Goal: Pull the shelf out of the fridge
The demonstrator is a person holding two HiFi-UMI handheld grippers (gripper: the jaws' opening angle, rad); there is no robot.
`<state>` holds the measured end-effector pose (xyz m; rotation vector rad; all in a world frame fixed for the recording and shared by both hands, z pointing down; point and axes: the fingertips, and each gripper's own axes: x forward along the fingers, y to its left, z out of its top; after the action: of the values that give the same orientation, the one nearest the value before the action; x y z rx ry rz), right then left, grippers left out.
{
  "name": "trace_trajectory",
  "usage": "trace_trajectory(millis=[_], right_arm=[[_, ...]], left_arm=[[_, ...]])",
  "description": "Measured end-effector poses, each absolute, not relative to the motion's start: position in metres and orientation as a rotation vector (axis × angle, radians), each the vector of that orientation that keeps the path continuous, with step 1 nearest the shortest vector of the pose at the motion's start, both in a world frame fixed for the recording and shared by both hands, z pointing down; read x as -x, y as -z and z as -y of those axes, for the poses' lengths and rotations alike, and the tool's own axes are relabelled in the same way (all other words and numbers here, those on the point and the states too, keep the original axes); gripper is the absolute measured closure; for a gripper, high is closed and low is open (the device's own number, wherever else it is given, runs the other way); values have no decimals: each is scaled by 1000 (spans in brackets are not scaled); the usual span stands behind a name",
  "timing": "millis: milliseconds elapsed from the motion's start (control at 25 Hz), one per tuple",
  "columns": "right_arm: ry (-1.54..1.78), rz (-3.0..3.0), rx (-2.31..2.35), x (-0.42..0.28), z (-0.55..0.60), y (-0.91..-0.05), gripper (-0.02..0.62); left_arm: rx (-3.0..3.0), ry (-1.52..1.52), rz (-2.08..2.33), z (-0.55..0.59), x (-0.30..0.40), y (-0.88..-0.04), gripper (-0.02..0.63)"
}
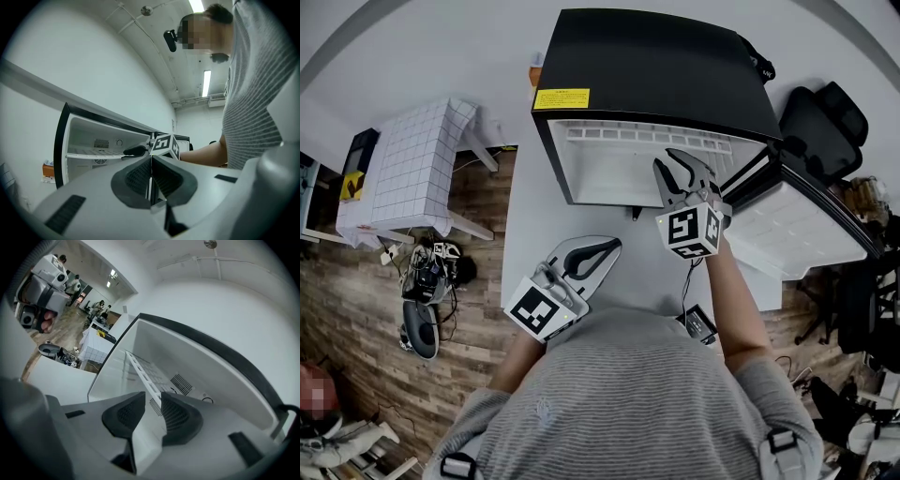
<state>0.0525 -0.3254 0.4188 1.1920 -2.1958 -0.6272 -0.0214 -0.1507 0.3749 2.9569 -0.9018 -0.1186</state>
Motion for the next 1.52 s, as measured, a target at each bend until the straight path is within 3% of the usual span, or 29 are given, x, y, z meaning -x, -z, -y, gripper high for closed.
trace_trajectory(millis=[1520], right_arm=[[1042,1719,-1042,-29,380,-440,494]], left_arm=[[-2943,123,902,168,31,-377,594]])
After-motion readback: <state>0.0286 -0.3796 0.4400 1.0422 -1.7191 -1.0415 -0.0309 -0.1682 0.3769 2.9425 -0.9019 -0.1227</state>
